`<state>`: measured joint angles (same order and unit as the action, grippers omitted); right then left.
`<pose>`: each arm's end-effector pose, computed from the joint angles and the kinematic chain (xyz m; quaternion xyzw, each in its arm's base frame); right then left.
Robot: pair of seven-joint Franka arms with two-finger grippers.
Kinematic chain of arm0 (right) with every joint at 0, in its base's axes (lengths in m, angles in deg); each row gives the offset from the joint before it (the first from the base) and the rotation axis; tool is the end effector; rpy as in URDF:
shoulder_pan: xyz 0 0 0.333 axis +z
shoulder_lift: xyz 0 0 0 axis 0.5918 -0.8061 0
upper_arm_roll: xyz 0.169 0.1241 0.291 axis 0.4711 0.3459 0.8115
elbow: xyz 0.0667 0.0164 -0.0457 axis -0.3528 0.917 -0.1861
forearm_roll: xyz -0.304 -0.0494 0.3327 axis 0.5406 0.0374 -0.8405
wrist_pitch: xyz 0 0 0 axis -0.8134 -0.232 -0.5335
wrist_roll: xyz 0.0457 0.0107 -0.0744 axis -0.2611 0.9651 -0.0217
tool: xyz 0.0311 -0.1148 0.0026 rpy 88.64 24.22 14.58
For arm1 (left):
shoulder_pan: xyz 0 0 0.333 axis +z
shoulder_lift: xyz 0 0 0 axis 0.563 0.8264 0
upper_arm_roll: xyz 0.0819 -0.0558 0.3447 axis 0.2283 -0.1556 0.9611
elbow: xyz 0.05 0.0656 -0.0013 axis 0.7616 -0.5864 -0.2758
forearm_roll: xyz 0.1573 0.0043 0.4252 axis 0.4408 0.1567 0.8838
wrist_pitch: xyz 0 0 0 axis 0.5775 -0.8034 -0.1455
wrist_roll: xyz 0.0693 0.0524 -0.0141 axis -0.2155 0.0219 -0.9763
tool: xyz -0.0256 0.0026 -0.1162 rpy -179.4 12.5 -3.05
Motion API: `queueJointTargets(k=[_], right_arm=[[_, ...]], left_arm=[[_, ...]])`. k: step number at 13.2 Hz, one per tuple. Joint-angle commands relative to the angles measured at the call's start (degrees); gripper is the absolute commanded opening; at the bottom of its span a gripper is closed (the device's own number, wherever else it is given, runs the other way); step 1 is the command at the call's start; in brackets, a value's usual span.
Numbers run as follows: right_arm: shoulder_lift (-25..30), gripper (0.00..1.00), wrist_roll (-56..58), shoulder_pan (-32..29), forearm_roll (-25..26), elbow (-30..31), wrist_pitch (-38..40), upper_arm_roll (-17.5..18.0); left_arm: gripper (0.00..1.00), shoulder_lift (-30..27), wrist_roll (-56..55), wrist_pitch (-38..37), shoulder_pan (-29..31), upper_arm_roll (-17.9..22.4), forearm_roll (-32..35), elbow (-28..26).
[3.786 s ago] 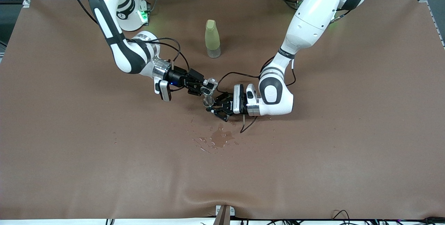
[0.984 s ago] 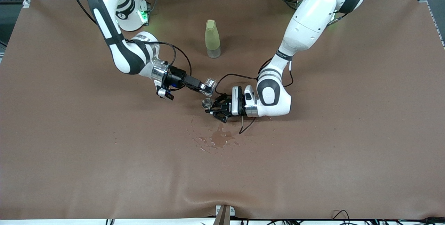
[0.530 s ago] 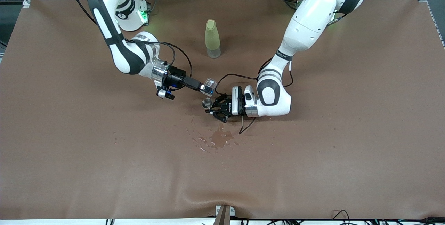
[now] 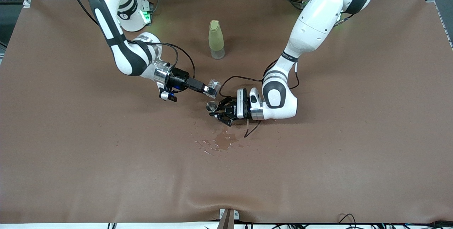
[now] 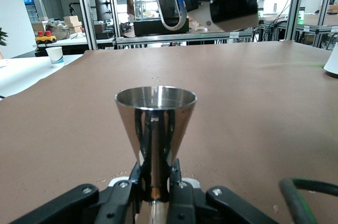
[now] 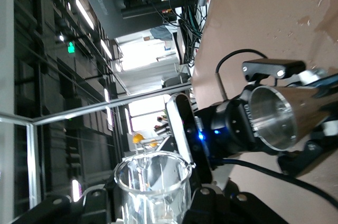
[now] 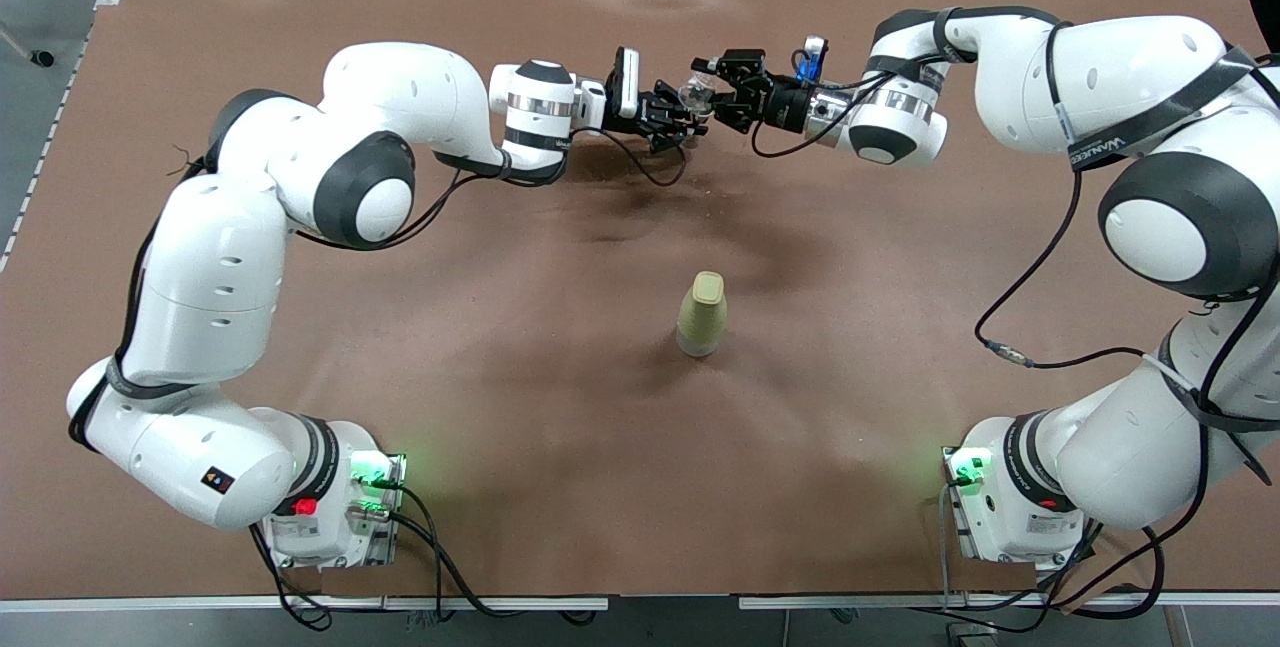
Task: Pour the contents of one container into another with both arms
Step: 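Tilt the beaker upright and move both grippers apart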
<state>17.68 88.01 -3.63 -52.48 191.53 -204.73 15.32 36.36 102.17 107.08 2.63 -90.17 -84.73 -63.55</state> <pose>0.5271 0.3481 0.2491 -0.7066 0.1868 -0.0685 0.6791 0.6293 -0.4885 0.1152 0.5377 -0.5848 0.4356 0.4233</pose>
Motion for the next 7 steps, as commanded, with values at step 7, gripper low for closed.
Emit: queueJointTargets(k=[7], right_arm=[[0.2, 0.14, 8.7, -25.7, 41.2, -7.2, 19.4, 0.0]], left_arm=[[0.0, -4.7, -0.1, -3.8, 7.6, -0.1, 5.4, -3.9]])
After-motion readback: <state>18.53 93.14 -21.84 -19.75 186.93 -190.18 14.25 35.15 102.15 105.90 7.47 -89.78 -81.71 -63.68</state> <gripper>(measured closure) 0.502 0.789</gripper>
